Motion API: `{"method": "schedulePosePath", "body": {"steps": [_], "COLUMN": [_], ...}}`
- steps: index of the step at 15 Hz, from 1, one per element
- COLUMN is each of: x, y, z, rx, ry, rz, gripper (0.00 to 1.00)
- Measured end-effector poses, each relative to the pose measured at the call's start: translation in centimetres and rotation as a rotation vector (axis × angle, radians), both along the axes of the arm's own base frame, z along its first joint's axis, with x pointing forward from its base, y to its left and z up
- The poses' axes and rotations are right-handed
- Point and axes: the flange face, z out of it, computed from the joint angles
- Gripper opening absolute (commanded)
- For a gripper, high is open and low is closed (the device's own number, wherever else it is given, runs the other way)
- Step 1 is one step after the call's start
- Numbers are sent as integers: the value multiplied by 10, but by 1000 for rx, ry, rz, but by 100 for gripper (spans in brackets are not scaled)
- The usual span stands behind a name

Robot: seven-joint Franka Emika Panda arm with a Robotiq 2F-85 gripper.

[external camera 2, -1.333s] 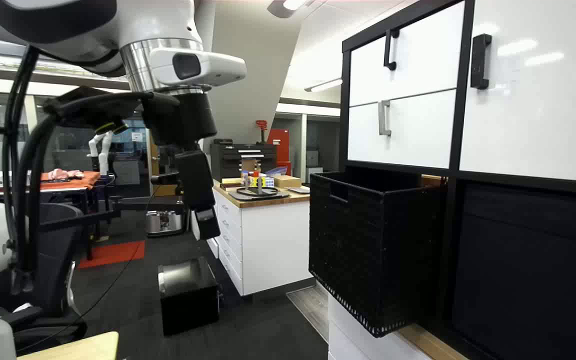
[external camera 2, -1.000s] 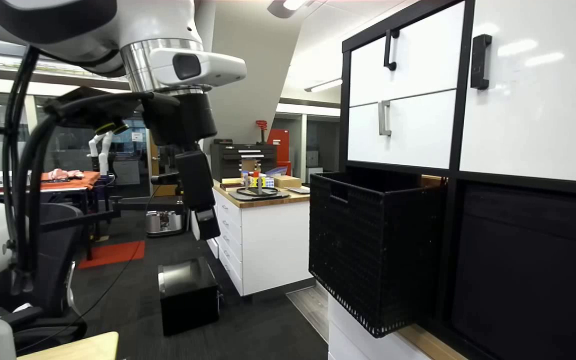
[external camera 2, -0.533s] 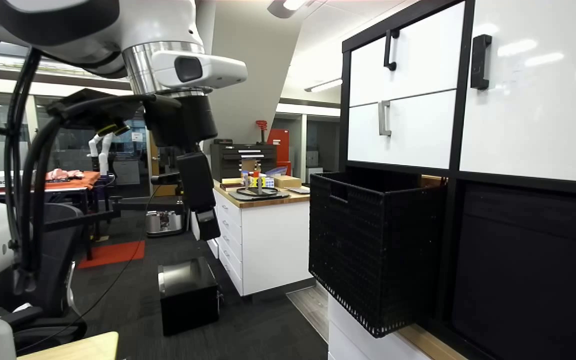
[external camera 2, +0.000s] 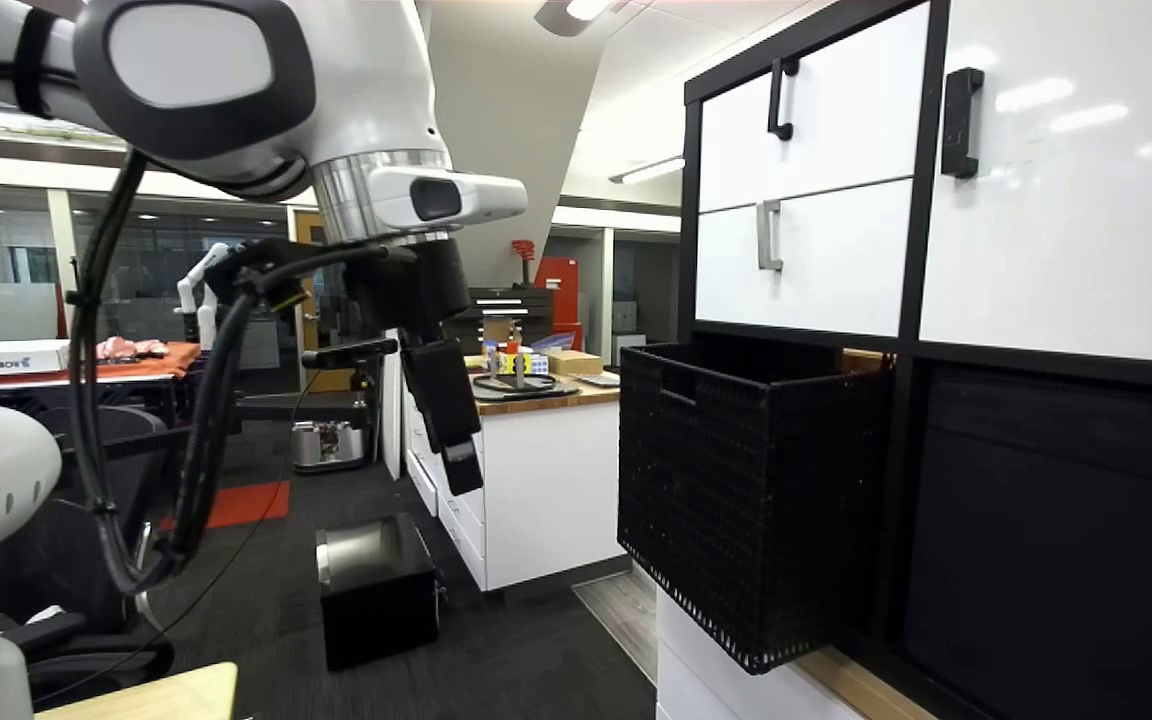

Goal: Push the basket backwards

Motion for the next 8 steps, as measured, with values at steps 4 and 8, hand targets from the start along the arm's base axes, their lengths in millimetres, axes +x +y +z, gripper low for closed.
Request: {"method": "schedulePosePath", "body": {"steps": [4, 8], "x": [31, 65], "y": [17, 29], "z": [-29, -60], "rx": [-2, -18], "ry": [-1, -25], "rz": [38, 69], "gripper": [100, 100]}}
